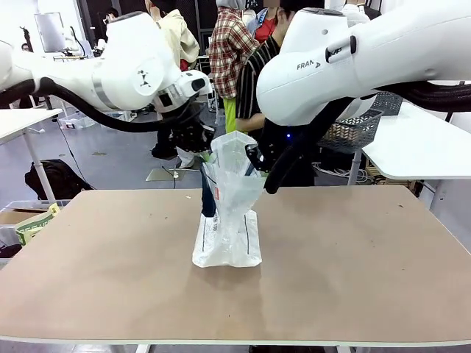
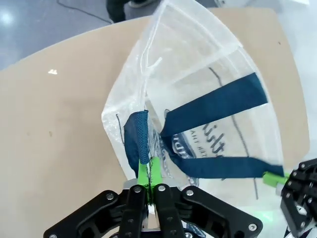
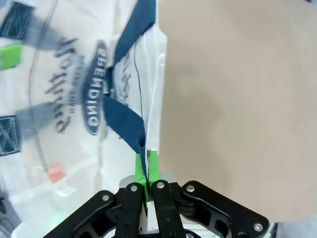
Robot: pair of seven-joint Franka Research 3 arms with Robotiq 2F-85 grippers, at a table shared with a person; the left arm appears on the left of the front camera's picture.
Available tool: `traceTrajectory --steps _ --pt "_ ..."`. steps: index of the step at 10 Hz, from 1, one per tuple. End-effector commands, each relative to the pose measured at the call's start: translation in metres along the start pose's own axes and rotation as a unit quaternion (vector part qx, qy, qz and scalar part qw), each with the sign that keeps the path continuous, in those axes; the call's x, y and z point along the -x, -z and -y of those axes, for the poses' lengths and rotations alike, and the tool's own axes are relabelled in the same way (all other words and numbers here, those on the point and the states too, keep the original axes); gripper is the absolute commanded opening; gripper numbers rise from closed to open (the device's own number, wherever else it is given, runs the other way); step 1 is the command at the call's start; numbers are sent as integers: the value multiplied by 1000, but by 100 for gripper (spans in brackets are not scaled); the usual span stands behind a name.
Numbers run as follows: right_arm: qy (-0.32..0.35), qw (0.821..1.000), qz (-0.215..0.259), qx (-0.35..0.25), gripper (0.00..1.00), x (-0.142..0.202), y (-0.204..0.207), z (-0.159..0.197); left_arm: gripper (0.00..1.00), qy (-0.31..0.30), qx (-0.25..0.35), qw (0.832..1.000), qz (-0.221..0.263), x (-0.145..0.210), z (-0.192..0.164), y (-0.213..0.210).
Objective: Transfer purchased items from the store into the shopping bag.
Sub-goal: Open the Reusable shopping bag in the center of the table.
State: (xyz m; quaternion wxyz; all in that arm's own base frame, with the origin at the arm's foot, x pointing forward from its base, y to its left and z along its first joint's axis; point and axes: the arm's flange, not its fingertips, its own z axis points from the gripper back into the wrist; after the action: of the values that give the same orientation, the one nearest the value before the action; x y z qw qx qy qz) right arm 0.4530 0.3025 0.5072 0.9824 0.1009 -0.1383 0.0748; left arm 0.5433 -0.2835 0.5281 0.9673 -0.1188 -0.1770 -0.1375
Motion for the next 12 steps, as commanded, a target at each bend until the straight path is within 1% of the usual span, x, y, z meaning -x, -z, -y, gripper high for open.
traceTrajectory --steps 1,4,6,7,8,9,10,11,12 --pt "8 1000 -14 16 0 -2 -1 -5 0 -29 -32 999 4 21 -25 -22" --pt "4 1000 -16 20 0 -1 -4 -8 0 -59 -41 997 13 36 -56 -36" --pt "-1 1000 -15 22 0 -7 -2 -12 0 -71 -52 996 17 49 -79 -42" --pt "-14 1000 -6 16 0 -11 1 -15 0 -81 -50 995 34 57 -90 -46" --pt "-51 999 16 -5 0 -14 4 -23 0 -76 -40 995 56 62 -94 -47" --pt "-75 997 27 -13 0 -20 8 -32 0 -65 -42 995 61 65 -95 -43" --pt "-97 995 36 -10 0 -31 14 -44 0 -69 -51 994 75 69 -100 -42" --pt "-136 989 54 6 0 -49 21 -60 0 -45 -65 993 87 74 -111 -44" --pt "-144 989 44 10 0 -50 25 -71 0 -42 -82 992 81 81 -113 -44"
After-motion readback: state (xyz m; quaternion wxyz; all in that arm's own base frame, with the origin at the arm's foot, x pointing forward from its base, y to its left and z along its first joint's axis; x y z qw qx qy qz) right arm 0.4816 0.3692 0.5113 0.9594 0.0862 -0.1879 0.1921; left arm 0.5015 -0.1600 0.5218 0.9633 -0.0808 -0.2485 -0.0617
